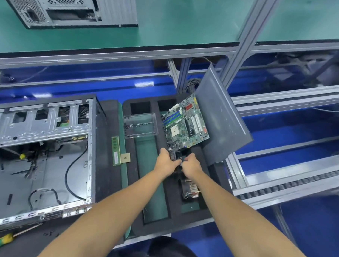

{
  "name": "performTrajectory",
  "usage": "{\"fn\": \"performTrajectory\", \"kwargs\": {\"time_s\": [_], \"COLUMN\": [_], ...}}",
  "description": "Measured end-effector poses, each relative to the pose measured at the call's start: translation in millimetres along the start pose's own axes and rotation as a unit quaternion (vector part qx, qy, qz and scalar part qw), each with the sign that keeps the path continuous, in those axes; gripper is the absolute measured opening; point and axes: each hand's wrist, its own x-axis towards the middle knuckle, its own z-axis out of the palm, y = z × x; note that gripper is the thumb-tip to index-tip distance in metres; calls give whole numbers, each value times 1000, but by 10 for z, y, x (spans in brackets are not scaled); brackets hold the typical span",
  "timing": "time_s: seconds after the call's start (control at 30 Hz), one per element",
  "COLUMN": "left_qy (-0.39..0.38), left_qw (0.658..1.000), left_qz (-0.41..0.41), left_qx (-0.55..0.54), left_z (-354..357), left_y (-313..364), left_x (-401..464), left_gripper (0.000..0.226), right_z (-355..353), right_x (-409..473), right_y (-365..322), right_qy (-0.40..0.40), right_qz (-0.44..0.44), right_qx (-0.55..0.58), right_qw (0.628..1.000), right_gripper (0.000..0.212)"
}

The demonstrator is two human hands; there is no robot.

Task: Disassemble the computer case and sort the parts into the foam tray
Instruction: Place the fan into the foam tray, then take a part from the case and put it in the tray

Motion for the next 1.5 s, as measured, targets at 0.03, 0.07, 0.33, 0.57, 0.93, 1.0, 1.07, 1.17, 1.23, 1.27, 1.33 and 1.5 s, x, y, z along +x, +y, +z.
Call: {"fn": "performTrajectory", "kwargs": {"time_s": [0.03, 0.07, 0.33, 0.57, 0.93, 1.0, 1.07, 1.17, 1.23, 1.27, 1.33, 1.5], "left_qy": [-6, -12, -41, -2, 212, 238, 265, 266, 267, 276, 301, 363], "left_qw": [1000, 1000, 996, 999, 919, 918, 906, 893, 879, 872, 867, 797], "left_qz": [2, 7, -12, 42, 236, 231, 246, 290, 308, 308, 307, 409], "left_qx": [8, 14, -79, -6, 236, 218, 218, 217, 248, 261, 253, 256], "left_z": [12, 20, -37, -422, -2196, -2494, -2722, -2963, -3075, -3127, -3189, -3092], "left_y": [-11, -23, -69, -261, -634, -914, -1211, -1675, -1989, -2125, -2331, -2659], "left_x": [6, 19, 41, -97, -753, -921, -1114, -1436, -1600, -1657, -1732, -1768], "left_gripper": [50, 48, 43, 31, 18, 19, 21, 22, 22, 21, 19, 21], "right_z": [10, 27, 190, 322, 1280, 1486, 1690, 1952, 2059, 2093, 2142, 2186], "right_x": [19, 32, 10, -104, -1067, -1279, -1465, -1633, -1661, -1667, -1673, -1701], "right_y": [4, 5, 11, -104, -1446, -1653, -1768, -1810, -1787, -1773, -1754, -1739], "right_qy": [-10, -17, -85, 37, -1, -16, -24, 19, 84, 114, 157, 205], "right_qz": [-2, -8, -23, -81, -271, -273, -282, -288, -289, -291, -295, -290], "right_qx": [-13, -24, -198, -233, 106, 129, 105, 1, -70, -92, -120, -179], "right_qw": [1000, 1000, 976, 968, 957, 953, 953, 957, 951, 945, 935, 918], "right_gripper": [29, 29, 41, 43, 28, 36, 55, 77, 80, 79, 79, 75]}}
